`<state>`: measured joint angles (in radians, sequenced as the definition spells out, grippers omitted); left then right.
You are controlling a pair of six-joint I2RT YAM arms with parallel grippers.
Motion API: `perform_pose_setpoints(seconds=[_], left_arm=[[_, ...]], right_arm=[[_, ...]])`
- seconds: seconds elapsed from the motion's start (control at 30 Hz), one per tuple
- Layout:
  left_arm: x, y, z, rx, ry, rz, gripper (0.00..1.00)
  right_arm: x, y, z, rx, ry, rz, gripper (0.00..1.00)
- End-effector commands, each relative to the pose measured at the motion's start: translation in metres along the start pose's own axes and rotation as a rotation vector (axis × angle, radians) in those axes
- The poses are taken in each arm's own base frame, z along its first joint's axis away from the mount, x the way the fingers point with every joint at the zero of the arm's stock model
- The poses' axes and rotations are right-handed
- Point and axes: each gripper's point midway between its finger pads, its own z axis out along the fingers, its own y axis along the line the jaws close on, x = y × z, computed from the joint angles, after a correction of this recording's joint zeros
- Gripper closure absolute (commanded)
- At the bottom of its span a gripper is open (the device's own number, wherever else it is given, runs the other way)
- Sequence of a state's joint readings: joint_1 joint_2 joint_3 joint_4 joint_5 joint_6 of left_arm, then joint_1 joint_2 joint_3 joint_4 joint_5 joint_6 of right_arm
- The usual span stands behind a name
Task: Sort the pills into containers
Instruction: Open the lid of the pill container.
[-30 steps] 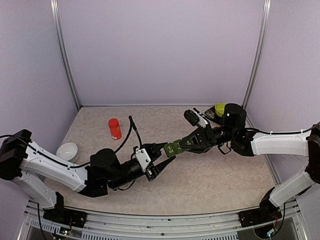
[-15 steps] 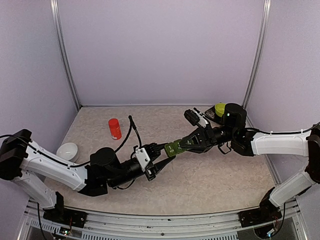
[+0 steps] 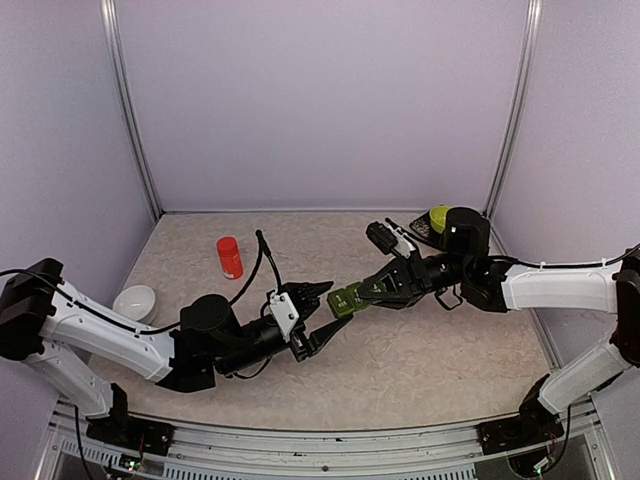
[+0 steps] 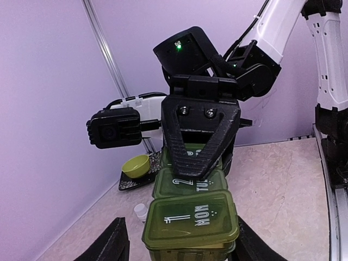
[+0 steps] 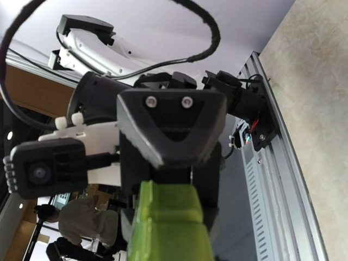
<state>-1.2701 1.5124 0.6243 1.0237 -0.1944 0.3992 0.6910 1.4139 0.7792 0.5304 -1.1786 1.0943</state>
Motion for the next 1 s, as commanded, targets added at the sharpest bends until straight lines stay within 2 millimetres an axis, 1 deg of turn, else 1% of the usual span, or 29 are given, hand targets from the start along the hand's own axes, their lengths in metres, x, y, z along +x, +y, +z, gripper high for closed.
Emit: perform_pose_setpoints(seconds=[0.0,0.13,0.2,0.33,0.67,0.87,0.97], left_arm=[[-0.017,0.009,-0.001,-0.024,-0.041,-0.031,0.40],[-0.018,0.009,-0.001,-0.019,-0.039,-0.043,0.40],[-0.019,0.012,-0.001,-0.028,-0.036,-0.050,0.36],[-0.019,0.014,0.000,-0.037,-0.026,-0.060,0.33],[-0.017,0.040,0.001,-0.154,0.001,-0.097,0.31],[-0.020,0.048,-0.002,-0.179,-0.008,-0.109,0.30],[-0.025,0.049,-0.004,-0.176,-0.022,-0.117,0.30]], right_arm=[[-0.002,0.002,0.004,0.003,0.018,-0.024,0.75],[-0.001,-0.003,0.004,0.019,0.016,-0.019,0.75],[0.000,-0.007,0.004,0.033,0.016,-0.016,0.74],[0.000,-0.010,0.004,0.044,0.015,-0.016,0.74],[0.003,-0.019,0.004,0.068,0.019,-0.009,0.74],[0.003,-0.023,0.005,0.083,0.020,-0.006,0.73],[0.003,-0.026,0.005,0.090,0.022,-0.001,0.73]])
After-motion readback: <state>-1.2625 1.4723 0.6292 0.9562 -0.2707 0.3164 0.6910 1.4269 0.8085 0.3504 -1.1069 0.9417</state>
